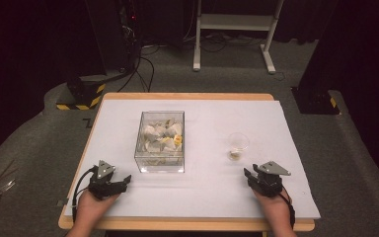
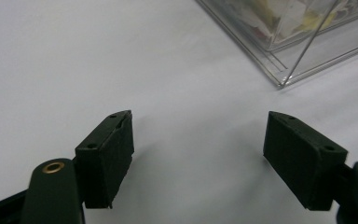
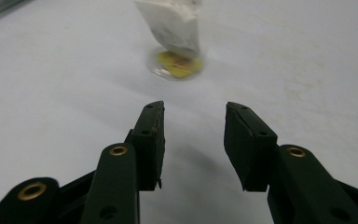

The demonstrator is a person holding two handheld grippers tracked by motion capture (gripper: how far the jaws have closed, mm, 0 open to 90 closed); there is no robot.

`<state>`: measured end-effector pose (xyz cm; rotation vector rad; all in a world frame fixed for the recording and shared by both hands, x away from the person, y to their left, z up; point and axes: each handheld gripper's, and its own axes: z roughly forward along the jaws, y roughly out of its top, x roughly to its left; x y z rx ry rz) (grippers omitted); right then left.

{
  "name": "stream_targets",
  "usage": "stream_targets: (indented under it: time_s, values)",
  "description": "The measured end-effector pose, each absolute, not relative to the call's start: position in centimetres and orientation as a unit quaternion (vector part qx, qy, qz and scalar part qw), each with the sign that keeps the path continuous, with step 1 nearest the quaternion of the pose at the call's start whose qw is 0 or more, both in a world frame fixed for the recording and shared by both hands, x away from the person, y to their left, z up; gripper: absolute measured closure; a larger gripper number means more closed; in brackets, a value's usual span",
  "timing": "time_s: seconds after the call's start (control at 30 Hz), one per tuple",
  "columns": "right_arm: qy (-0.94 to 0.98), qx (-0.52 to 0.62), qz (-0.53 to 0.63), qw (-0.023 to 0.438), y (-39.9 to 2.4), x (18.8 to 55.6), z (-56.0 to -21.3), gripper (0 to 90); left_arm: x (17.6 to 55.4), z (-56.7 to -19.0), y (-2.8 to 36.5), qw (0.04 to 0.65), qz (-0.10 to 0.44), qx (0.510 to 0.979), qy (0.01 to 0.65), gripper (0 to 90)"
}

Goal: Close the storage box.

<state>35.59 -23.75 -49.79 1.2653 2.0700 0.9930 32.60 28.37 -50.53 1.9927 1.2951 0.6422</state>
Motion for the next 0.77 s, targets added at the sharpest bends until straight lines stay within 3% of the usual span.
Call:
stream_targets:
  time_s: [0.3,0.47,0.77]
  values:
    - [0.762,0.487,0.326,0.275,-25.3,36.1,-49.9,54.9,32.8,-50.7,29.1,0.324,0.249,0.76,0.506,22.5]
    - [0.761,0.497,0.317,0.271,-25.8,36.4,-50.0,51.1,33.0,-50.8,29.3,0.326,0.239,0.754,0.518,18.0]
    - [0.756,0.515,0.316,0.253,-26.1,36.7,-50.2,43.8,33.0,-50.9,29.4,0.33,0.234,0.752,0.52,18.0]
